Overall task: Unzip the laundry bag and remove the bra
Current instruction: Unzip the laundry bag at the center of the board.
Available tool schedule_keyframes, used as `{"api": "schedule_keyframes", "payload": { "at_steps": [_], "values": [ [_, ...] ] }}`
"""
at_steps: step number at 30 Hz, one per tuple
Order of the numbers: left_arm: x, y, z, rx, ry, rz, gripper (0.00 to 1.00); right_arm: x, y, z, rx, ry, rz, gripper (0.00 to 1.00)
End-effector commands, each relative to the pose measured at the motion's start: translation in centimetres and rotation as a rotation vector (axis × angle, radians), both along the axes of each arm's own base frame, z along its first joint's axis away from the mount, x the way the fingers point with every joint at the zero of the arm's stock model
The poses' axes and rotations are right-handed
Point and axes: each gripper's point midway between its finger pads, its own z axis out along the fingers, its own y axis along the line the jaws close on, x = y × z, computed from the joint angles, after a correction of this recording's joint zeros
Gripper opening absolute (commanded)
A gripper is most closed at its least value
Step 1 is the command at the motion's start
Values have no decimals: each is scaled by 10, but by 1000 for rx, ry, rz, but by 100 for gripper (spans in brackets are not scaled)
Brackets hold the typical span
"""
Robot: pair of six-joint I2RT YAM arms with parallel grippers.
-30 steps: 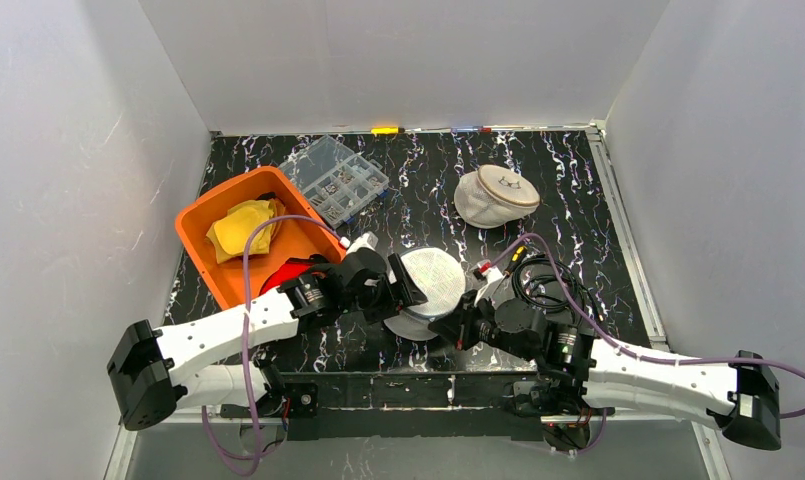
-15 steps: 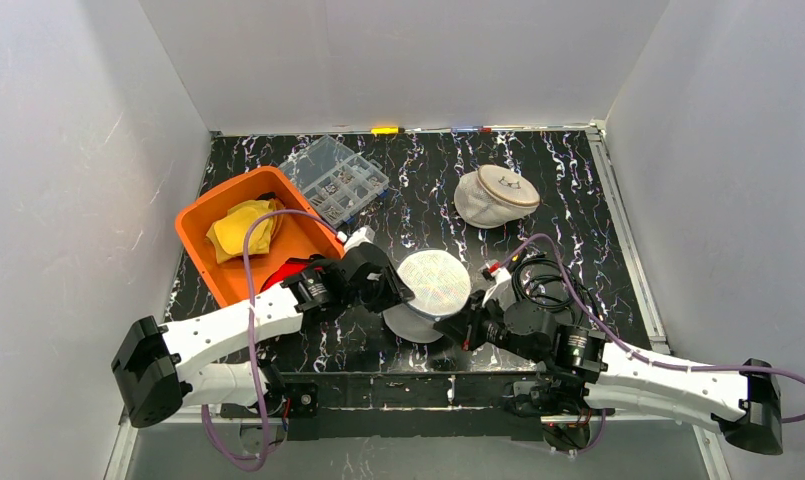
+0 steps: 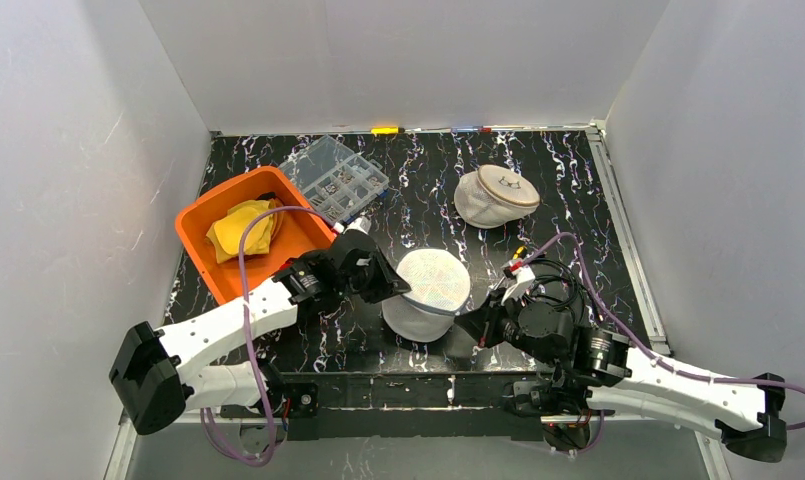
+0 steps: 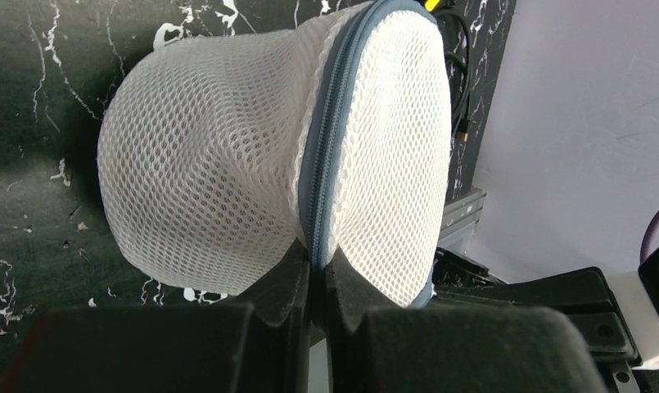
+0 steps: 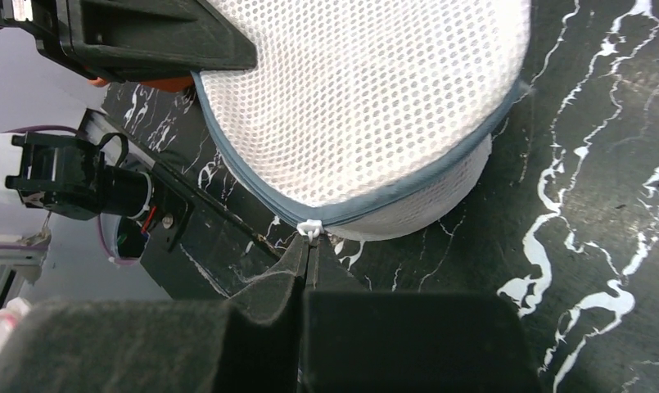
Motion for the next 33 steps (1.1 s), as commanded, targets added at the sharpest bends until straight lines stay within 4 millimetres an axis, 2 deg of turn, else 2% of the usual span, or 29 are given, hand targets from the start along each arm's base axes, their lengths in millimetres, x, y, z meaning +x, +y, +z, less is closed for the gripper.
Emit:
{"api": "schedule_keyframes", "payload": {
  "at_steps": [1,5,8,11,17,19,22,25,29,31,33],
  "values": [
    [9,2,16,-14,-54,-68,0,7,-16,26,13,-43,-55,1],
    [11,-15,47,-58,-135,-209,0,4,-16,44,-2,-71,-18,1],
    [13,-26,59,-60,-160,-321,0,3,-14,54,-13,-91,2,1],
    [17,-35,53,-28,-151,-401,1,2,-7,51,-25,-87,25,1],
    [24,-40,10,28,-77,-420,10,-2,5,25,-7,-36,44,1],
    [23,-37,0,43,-59,-415,18,-4,7,17,-10,-24,50,1],
    [18,-32,-6,52,-47,-408,36,-5,11,7,-18,-9,60,1],
    [12,-26,0,40,-56,-403,51,-6,17,4,-14,1,72,1],
    [-1,-8,14,47,-58,-364,72,-6,25,8,1,3,83,1],
    [-9,4,18,45,-52,-325,79,-5,29,11,12,0,88,1],
    [-16,14,19,25,-23,-250,82,-4,32,13,23,1,85,1]
  ]
}}
